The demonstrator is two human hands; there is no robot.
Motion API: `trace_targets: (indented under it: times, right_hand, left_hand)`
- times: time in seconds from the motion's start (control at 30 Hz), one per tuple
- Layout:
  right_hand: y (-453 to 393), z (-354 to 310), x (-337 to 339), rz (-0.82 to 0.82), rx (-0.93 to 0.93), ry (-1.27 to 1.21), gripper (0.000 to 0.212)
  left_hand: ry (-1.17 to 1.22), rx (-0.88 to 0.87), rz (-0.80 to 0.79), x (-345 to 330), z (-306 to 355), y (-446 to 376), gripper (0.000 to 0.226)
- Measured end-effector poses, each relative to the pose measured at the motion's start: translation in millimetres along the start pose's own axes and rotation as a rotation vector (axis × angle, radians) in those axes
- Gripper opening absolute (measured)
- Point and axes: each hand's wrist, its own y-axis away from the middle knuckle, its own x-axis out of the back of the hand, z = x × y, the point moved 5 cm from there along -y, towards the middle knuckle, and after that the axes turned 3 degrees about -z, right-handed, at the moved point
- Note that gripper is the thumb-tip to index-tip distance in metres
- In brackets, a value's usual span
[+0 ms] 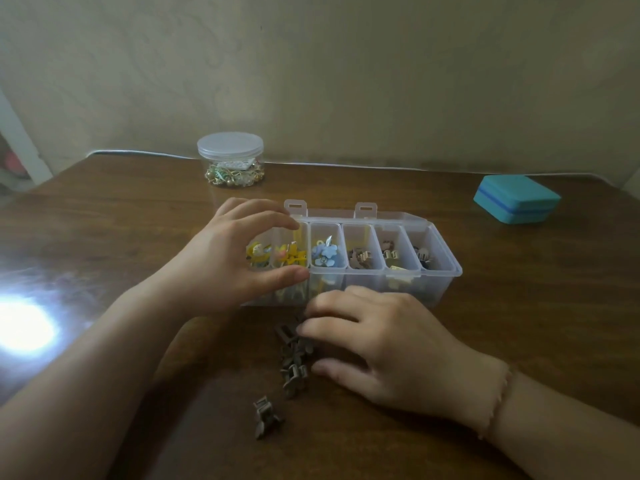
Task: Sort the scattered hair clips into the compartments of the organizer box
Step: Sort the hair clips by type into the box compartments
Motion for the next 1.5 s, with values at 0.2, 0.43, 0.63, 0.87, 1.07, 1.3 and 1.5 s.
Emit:
trace_targets:
  times: [0.2,0.43,0.63,0.87,1.07,1.3,1.5]
  right_hand:
    - [2.2,0.5,1.3,-0.015,0.026,0.024,0.035]
    - [14.7,16.1,35.4,0.290,0.033,-0.060,0.025]
    - [47.0,80.0,66.7,0.627,-0.499,-0.077,0.024]
    - [32.2,45.3,59.7,0.693,-0.293,-0.032,0.011]
    - [0.3,-4.1,-0.1,0.022,0.010,-0.063,0.048]
    - [0.2,5.9,-7.1,-0.015,-0.092,-0.126,0.040]
    - [16.3,18.7,32.5,0.217,-0.083,-0.187,0.031]
  left_hand:
    - [-0.003,0.006,-0.004,-0.3,0.5,-0.1,0.070]
    - [0.012,0.018,-0.023,0.6,-1.7,-0.2,0.071]
    - [0.010,0.015,-0.021,-0.2,-2.9,-0.1,0.070]
    - [0.008,0.012,-0.020,0.3,-2.0,0.7,0.071]
    - [-0.009,-0.004,-0.002,0.3,1.3,0.1,0.070]
    - [-0.009,0.013,-0.018,0.6,-0.2,-0.5,0.072]
    - [0.006,0.017,-0.022,0.5,-1.3,0.0,0.072]
